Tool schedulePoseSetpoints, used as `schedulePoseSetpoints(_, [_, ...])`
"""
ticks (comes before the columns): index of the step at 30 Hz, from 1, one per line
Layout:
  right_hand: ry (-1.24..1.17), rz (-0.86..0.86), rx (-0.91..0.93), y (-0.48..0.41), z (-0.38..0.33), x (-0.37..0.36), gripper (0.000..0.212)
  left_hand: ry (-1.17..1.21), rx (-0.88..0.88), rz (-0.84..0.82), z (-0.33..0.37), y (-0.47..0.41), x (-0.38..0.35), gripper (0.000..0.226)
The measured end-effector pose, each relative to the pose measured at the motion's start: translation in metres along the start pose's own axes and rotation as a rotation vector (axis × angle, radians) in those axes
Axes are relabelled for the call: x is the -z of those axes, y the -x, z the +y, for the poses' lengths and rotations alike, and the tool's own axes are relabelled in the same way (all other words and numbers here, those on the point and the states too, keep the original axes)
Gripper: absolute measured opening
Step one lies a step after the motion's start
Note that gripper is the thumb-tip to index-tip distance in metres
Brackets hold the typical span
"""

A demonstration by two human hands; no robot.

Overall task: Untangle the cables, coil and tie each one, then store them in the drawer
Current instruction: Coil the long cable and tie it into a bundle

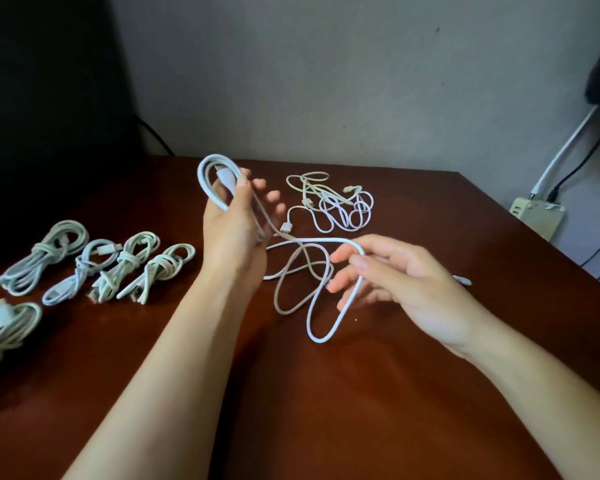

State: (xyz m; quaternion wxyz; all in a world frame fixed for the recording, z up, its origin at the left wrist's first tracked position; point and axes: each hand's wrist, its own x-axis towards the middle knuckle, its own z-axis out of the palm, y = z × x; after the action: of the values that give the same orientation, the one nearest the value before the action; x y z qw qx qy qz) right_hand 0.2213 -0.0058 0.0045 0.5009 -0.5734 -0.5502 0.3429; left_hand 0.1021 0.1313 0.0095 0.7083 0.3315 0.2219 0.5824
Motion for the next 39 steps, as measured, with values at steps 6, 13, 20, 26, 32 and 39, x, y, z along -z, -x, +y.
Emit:
schedulePoseSetpoints(6, [0.072,0.239,0.091,-0.004,0.003,0.004,0.02,0.032,0.023,0.045,0.001,-0.002,0.001,0.018])
schedulePoseSetpoints(13, [0.663,0.425,0.547,0.0,0.011,0.005,0.021,-0.303,-0.144,0.011,-0.008,-0.004,0.002,0.022])
schedulePoseSetpoints(20, [0.769,0.505,0.841,0.004,0.008,0.002,0.027,-0.785,-0.382,-0.326,-0.009,0.01,-0.009,0.017])
schedulePoseSetpoints(26, [0.759,0.687,0.924,0.008,0.002,0.007,0.036,-0.736,-0.2,-0.641,-0.002,0.025,-0.017,0.017])
schedulePoseSetpoints(32, [0.687,0.84,0.903,0.005,-0.001,0.016,0.034,-0.478,0.105,-0.781,0.005,0.034,-0.023,0.028])
schedulePoseSetpoints(39, [0.786,0.836,0.921,0.002,0.006,0.018,0.028,-0.775,0.068,-0.97,0.003,0.039,-0.019,0.046])
